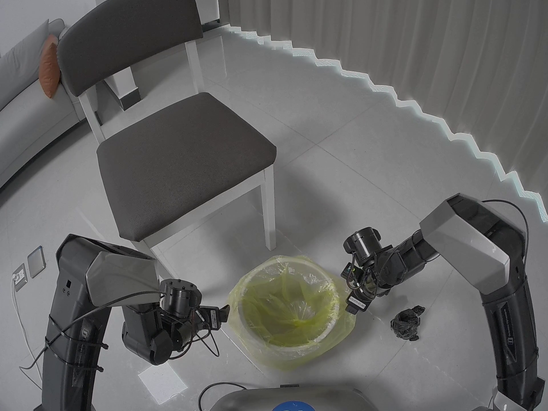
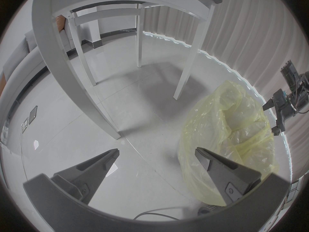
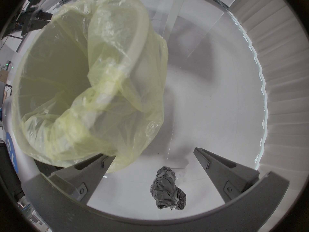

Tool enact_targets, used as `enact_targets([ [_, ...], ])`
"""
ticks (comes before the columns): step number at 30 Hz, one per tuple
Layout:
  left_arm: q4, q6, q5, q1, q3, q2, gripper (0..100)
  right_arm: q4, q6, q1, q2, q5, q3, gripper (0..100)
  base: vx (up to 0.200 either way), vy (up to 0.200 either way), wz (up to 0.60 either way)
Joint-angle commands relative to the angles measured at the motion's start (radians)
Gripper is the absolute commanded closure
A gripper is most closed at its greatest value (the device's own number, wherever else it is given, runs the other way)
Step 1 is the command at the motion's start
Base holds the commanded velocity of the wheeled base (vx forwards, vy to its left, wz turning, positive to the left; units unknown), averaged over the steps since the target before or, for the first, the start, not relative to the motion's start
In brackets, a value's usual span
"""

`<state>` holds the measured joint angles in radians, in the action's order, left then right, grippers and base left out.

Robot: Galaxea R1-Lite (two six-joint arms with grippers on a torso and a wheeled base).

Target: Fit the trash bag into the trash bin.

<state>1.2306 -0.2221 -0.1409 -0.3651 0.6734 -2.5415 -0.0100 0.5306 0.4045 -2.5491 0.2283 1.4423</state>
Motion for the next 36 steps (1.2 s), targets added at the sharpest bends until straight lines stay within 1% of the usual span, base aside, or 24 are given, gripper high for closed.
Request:
enact_targets([
  [1,-0.040,0.007,0.000,-0.002,0.035,0.004,0,-0.001,0.000,-0.013,0.115,-0.003,-0.048,0,0.000,0.000,0.00],
  [5,-0.178,0.023,0.000,0.000,0.121,0.012,0,-0.001,0.002,-0.021,0.236,-0.012,-0.115,0,0.000,0.000,0.00],
  [8,-0.237,0.030,-0.002,-0.002,0.184,0.010,0,-0.002,0.003,-0.027,0.296,-0.017,-0.152,0,0.000,0.000,0.00],
  [12,-0.329,0.052,0.000,0.000,0.288,0.000,0,-0.004,0.006,-0.042,0.368,-0.044,-0.195,0,0.000,0.000,0.00],
  [21,-0.479,0.053,0.000,-0.002,0.492,-0.042,0,-0.004,0.005,-0.078,0.422,-0.052,-0.232,0,0.000,0.000,0.00],
  [23,-0.496,0.053,0.000,-0.002,0.514,-0.046,0,-0.004,0.005,-0.082,0.426,-0.052,-0.234,0,0.000,0.000,0.00],
  [27,-0.494,0.055,0.000,0.006,0.479,-0.037,0,-0.004,0.005,-0.090,0.428,-0.053,-0.252,0,0.000,0.000,0.00],
  [31,-0.482,0.084,0.000,0.049,0.423,-0.016,0,-0.005,0.005,-0.105,0.417,-0.053,-0.252,0,0.000,0.000,0.00],
  [36,-0.424,0.092,0.000,0.089,0.344,0.021,0,-0.016,-0.001,-0.115,0.405,-0.080,-0.260,0,0.000,0.000,0.00],
])
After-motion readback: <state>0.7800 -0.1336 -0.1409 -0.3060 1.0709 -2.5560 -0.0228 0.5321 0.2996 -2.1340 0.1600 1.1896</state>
